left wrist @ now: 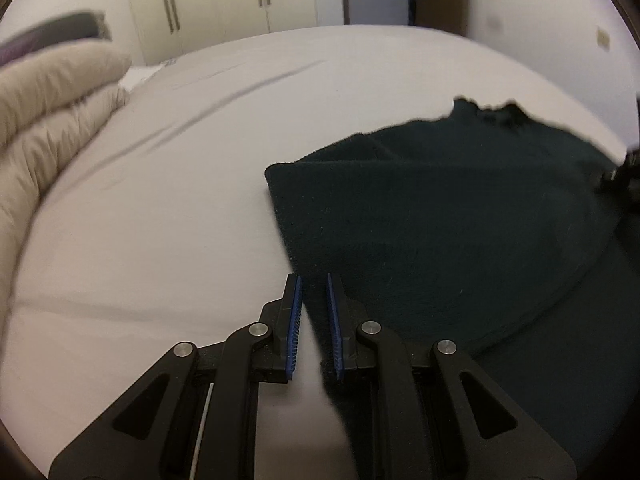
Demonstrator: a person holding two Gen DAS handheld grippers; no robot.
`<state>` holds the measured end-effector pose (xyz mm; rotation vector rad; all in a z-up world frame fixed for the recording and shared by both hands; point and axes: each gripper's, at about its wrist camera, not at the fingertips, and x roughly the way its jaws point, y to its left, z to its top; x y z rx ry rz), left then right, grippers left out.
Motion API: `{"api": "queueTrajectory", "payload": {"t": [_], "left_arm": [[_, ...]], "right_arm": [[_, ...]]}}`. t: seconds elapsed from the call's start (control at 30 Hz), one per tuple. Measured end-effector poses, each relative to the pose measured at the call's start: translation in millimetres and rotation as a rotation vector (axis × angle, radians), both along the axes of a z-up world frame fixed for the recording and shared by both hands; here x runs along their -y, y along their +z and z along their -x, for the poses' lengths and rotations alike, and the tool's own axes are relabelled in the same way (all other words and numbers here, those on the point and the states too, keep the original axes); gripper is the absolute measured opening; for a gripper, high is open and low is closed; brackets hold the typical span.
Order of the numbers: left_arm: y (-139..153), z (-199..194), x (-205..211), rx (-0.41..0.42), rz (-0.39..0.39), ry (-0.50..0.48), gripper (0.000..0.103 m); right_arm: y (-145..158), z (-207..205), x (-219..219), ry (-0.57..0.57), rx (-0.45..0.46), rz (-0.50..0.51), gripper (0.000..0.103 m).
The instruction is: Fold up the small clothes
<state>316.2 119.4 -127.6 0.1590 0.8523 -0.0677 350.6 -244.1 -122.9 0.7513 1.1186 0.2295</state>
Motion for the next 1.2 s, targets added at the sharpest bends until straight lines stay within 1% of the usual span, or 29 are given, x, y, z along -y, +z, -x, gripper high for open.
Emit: {"api": "queueTrajectory", "payload": {"t": [0.17, 0.23, 0.37, 0.53, 0.63, 0.67, 0.7, 0.73, 0.77, 0.8, 0.83, 0.9, 0.93, 0.97, 1.0, 1.03, 1.07, 1.13, 1.17, 1.2], "left_arm": [[-7.2, -1.3, 11.9, 0.007, -0.095, -0.014, 0.013], [-8.6, -1.5, 14.8, 0.010, -0.115, -0.017, 0.013], [-9.3, -0.6, 15.8, 0.010, -0.120, -0.021, 0.013], [-9.1, -0.2, 15.3, 0.011, -0.122, -0.023, 0.013], [-8.6, -0.4, 15.8, 0.016, -0.119, -0.024, 0.013], [-8.5, -0.6, 15.2, 0.018, -0.112, -0.024, 0.013], [-8.3, -0.3, 13.8, 0.017, -0.106, -0.024, 0.013], [-8.0, -0.7, 13.2, 0.016, -0.102, -0.023, 0.013], [-7.8, -0.8, 13.1, 0.016, -0.104, -0.023, 0.013], [-8.0, 0.0, 14.0, 0.019, -0.111, -0.023, 0.013], [-8.3, 0.3, 15.9, 0.022, -0.123, -0.022, 0.013], [-9.2, 1.3, 19.6, 0.031, -0.151, -0.021, 0.013], [-9.3, 1.4, 20.1, 0.033, -0.157, -0.021, 0.013], [-9.6, 1.4, 20.9, 0.034, -0.160, -0.021, 0.013], [-9.3, 1.1, 21.0, 0.034, -0.160, -0.021, 0.013], [-9.3, 0.9, 20.9, 0.033, -0.159, -0.022, 0.013], [-9.5, 0.8, 21.3, 0.033, -0.158, -0.022, 0.013], [-9.4, 0.6, 20.5, 0.033, -0.152, -0.022, 0.013], [-9.3, 0.4, 19.5, 0.031, -0.146, -0.022, 0.013], [-9.0, 0.0, 18.2, 0.029, -0.137, -0.022, 0.013]], "right_arm": [[7.7, 11.9, 4.4, -0.021, 0.015, 0.045, 0.010], [7.3, 13.4, 10.9, -0.045, 0.022, 0.053, 0.010], [6.8, 13.1, 18.6, -0.073, 0.023, 0.074, 0.008], [15.0, 16.4, 4.1, -0.060, 0.050, 0.216, 0.007], [14.1, 16.6, 6.3, -0.085, 0.029, 0.216, 0.007], [16.6, 19.0, 6.3, -0.102, 0.017, 0.237, 0.007], [21.0, 22.6, 5.2, -0.124, 0.008, 0.278, 0.007], [28.5, 28.4, 2.9, -0.155, -0.002, 0.360, 0.008], [33.9, 33.4, 2.6, -0.180, -0.001, 0.410, 0.018], [40.6, 39.1, 3.1, -0.214, 0.012, 0.445, 0.019], [50.1, 45.1, 2.5, -0.227, 0.071, 0.405, 0.019], [61.7, 45.8, -6.4, -0.176, 0.159, 0.281, 0.019], [66.0, 42.3, -17.6, -0.119, 0.192, 0.223, 0.019], [68.0, 36.3, -33.7, -0.037, 0.218, 0.155, 0.019], [65.9, 30.0, -49.0, 0.034, 0.230, 0.076, 0.019], [59.9, 22.8, -65.2, 0.094, 0.226, -0.007, 0.019], [51.4, 15.8, -81.6, 0.139, 0.215, -0.057, 0.019], [31.6, 5.2, -105.5, 0.191, 0.188, -0.079, 0.019], [18.3, 1.9, -110.4, 0.185, 0.153, -0.073, 0.019], [3.5, -1.2, -107.8, 0.152, 0.108, -0.064, 0.011]]}}
